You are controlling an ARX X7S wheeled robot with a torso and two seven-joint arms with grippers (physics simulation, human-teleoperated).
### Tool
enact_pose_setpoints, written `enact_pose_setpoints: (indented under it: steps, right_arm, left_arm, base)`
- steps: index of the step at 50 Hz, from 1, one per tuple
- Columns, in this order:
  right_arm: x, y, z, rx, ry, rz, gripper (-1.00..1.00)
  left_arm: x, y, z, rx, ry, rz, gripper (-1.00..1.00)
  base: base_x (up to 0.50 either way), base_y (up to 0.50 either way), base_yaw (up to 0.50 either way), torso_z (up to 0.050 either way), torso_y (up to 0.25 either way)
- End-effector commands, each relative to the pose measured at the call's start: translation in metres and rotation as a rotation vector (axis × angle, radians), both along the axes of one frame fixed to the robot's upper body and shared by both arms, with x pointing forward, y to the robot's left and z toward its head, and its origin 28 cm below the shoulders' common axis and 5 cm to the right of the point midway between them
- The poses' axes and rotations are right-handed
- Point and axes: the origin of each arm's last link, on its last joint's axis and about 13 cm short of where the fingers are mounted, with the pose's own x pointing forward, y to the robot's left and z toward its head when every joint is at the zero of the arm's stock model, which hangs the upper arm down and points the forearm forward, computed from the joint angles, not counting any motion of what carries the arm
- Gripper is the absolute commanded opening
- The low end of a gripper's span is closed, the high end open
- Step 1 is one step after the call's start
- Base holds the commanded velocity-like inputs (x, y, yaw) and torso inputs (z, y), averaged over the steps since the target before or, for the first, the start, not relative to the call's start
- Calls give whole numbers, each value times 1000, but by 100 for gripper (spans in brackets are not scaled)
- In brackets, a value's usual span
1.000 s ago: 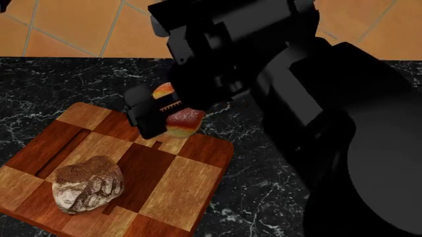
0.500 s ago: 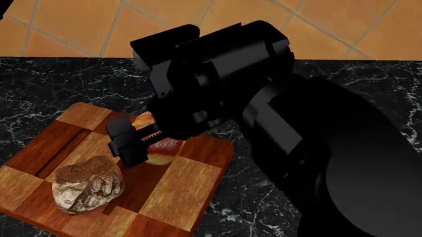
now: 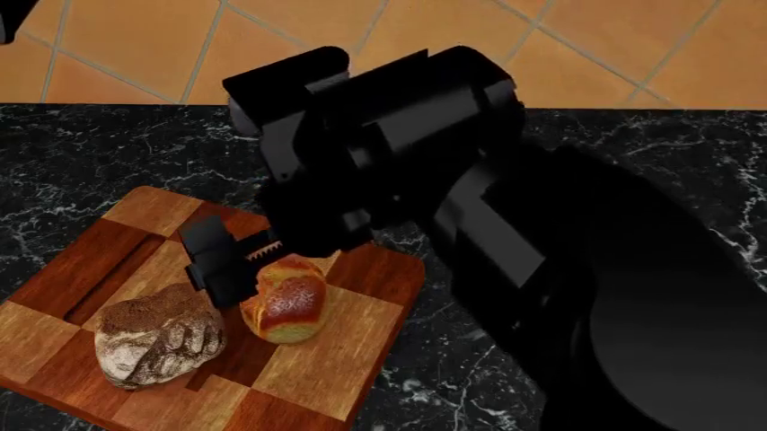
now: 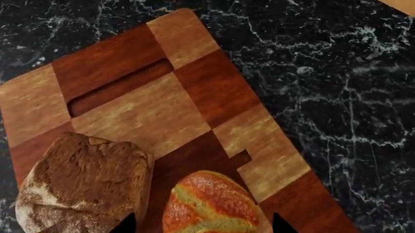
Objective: Place all breads on the cutting board.
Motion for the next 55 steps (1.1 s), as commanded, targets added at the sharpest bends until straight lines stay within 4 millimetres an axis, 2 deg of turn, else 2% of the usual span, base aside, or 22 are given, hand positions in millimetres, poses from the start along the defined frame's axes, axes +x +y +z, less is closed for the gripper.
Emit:
enact_pose_setpoints:
  steps: [1,6,11,17,22,29,31,34,40,42,55]
  right_arm:
    - [0,0,29,54,-56,21,100]
    - [-2,-7,70,112,-117,9,100]
    - [-5,-17,100,143,-190,0,100]
    - [-28,-37,108,154,-236,-11,100]
    - [-47,-58,120,183,-301,-55,100]
    - [-76,-85,128,228,-351,-115,100]
    - [-83,-91,130,251,-402,-119,100]
    - [-92,-99,125,247,-433,-135,100]
    - [-108,-114,122,294,-488,-172,100]
    - [-115,-119,122,348,-501,-176,100]
    - [-149,-144,116,379,-623,-308,100]
  left_arm:
    - [-2,-2,4,2,-9,-3,100]
    - [-1,-2,4,9,-12,1,100]
    - [-3,-5,1,20,-15,-1,100]
    - [-11,-3,2,30,-37,12,100]
    - [-28,-2,12,35,-74,15,100]
    - [-43,-2,10,89,-117,62,100]
    - [-52,-4,9,86,-125,54,100]
    - [-61,-9,5,112,-127,43,100]
    - [-82,-11,11,94,-166,36,100]
    - [-88,-10,11,88,-172,41,100]
    - [-118,-2,14,64,-227,44,100]
  base:
    - [0,0,0,0,0]
    - [0,0,0,0,0]
    - [0,0,0,0,0]
    - [0,0,0,0,0]
    - [0,0,0,0,0]
    - [0,0,0,0,0]
    - [0,0,0,0,0]
    - [0,0,0,0,0]
    - [0,0,0,0,0]
    - [0,0,0,0,0]
    - [0,0,0,0,0]
